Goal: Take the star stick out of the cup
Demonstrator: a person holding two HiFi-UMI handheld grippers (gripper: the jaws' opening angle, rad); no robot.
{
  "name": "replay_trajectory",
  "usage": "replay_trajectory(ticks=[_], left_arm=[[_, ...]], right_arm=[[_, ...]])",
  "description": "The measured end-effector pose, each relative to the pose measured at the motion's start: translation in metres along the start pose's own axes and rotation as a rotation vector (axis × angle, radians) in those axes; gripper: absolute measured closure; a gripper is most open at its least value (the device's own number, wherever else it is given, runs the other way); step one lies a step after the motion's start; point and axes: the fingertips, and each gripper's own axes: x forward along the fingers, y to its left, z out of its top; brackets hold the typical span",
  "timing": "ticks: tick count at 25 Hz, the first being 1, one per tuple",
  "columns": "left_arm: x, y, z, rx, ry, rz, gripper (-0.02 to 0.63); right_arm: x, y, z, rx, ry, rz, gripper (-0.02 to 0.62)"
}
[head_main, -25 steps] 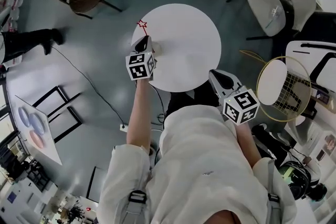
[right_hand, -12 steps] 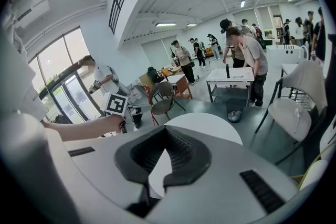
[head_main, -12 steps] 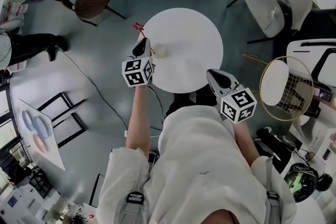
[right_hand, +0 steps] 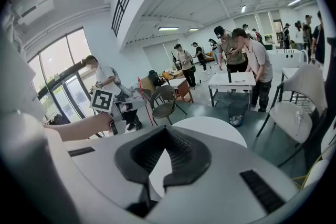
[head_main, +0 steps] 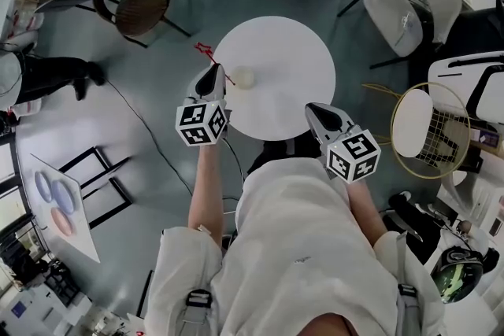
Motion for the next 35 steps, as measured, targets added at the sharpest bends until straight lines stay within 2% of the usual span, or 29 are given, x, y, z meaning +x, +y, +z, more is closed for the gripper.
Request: replay_trajectory(ticks=[13,25,35], left_arm=[[-0.063,-0.025,0.017,0.027,-0.07,-0.062,0.583],[-0.108,-0.063,-0.006,0.034,-0.072,-0.131,0.583],[-0.135,-0.083,-0.026,-0.019,-0.068,-0.135,0.584]], right_arm=[[0.01,0.037,0.004,-0.035,-0.048,0.044,0.588],[0.02,0.067,-0.003,-0.073,-0.042,0.084,0.588],[0.022,0.086,0.0,-0.13,-0.032,0.143,0.588]])
